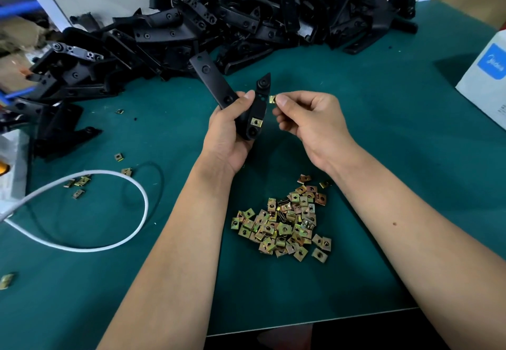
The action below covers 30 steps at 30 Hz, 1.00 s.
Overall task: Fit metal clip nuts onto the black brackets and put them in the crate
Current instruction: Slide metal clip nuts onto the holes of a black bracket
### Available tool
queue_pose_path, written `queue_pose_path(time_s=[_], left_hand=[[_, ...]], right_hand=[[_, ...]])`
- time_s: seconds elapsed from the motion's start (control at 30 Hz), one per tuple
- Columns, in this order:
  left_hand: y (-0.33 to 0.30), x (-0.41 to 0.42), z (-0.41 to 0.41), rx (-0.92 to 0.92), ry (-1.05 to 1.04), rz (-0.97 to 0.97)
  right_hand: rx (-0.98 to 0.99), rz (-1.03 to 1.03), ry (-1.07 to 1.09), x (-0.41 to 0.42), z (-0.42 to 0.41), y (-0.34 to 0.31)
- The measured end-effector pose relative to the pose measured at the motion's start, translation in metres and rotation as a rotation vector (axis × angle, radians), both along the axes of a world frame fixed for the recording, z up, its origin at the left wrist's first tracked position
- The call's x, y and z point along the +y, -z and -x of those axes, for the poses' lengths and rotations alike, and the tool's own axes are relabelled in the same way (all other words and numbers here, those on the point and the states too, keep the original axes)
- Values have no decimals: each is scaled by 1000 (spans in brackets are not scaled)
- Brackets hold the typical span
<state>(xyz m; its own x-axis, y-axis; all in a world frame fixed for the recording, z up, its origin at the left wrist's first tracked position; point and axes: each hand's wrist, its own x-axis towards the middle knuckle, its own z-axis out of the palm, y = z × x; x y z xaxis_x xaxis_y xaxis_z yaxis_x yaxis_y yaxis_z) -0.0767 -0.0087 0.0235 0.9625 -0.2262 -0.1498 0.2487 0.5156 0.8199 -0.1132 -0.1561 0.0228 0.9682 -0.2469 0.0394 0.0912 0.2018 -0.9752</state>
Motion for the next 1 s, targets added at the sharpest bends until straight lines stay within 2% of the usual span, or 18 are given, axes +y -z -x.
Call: queue_pose_path(time_s=[0.33, 0.47, 1.0], left_hand=[[-1, -3, 1, -24, 0, -71], [1, -5, 2, -2, -4, -34], [1, -13, 7, -5, -11, -63]], right_hand=[[78, -89, -23, 3, 2, -3], [80, -143, -61, 1, 2, -5], [91, -87, -20, 3, 2, -2]])
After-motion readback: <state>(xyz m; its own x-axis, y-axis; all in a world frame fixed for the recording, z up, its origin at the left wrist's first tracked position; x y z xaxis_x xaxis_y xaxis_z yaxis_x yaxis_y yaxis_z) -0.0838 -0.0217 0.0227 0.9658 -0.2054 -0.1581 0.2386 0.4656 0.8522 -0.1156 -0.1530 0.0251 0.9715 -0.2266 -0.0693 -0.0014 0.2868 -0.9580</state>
